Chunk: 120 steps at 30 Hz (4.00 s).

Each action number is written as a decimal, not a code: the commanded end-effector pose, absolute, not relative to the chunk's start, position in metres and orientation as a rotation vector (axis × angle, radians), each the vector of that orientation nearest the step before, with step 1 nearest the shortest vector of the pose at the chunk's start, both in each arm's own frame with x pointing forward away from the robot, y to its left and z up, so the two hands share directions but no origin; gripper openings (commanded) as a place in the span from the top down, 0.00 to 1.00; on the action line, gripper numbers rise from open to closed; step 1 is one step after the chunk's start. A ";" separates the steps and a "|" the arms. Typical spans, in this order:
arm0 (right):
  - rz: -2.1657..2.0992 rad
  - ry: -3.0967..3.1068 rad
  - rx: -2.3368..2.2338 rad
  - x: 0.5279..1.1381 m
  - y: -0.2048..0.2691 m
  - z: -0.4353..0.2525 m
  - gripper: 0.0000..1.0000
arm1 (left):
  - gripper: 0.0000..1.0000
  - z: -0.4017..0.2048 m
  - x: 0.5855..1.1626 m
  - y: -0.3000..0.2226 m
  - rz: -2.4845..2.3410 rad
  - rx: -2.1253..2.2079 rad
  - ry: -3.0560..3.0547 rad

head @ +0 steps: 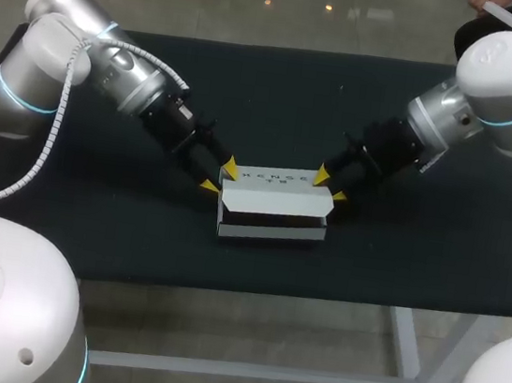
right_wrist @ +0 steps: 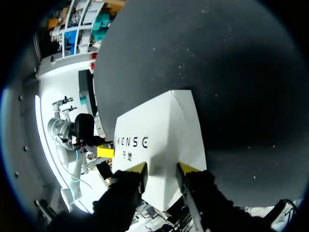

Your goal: Assemble the packaging by folding the flat box into shape, placing the metal phone stand inside, and closing the box properly

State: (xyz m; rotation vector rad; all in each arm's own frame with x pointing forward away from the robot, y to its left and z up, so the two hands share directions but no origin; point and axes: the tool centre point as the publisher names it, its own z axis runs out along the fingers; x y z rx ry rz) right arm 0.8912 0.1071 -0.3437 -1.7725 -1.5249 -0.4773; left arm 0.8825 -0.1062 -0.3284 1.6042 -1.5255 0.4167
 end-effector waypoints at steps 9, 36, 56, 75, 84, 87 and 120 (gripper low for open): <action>-0.465 -1.519 -1.765 0.891 0.112 -0.343 0.58 | 0.55 -0.329 0.884 -0.110 0.396 1.606 -1.522; -0.438 -1.508 -1.754 0.895 0.112 -0.340 0.60 | 0.55 -0.326 0.883 -0.106 0.382 1.613 -1.527; -0.438 -1.508 -1.754 0.895 0.112 -0.340 0.65 | 0.49 -0.326 0.883 -0.106 0.382 1.613 -1.527; -0.434 -1.507 -1.759 0.897 0.112 -0.337 0.67 | 0.58 -0.324 0.884 -0.104 0.377 1.613 -1.516; -0.399 -1.488 -1.740 0.900 0.114 -0.336 0.58 | 0.56 -0.323 0.886 -0.099 0.342 1.577 -1.476; -0.391 -1.480 -1.735 0.901 0.114 -0.336 0.58 | 0.56 -0.323 0.887 -0.098 0.323 1.574 -1.463; -0.315 -1.429 -1.720 0.906 0.116 -0.329 0.59 | 0.57 -0.315 0.886 -0.098 0.219 1.542 -1.395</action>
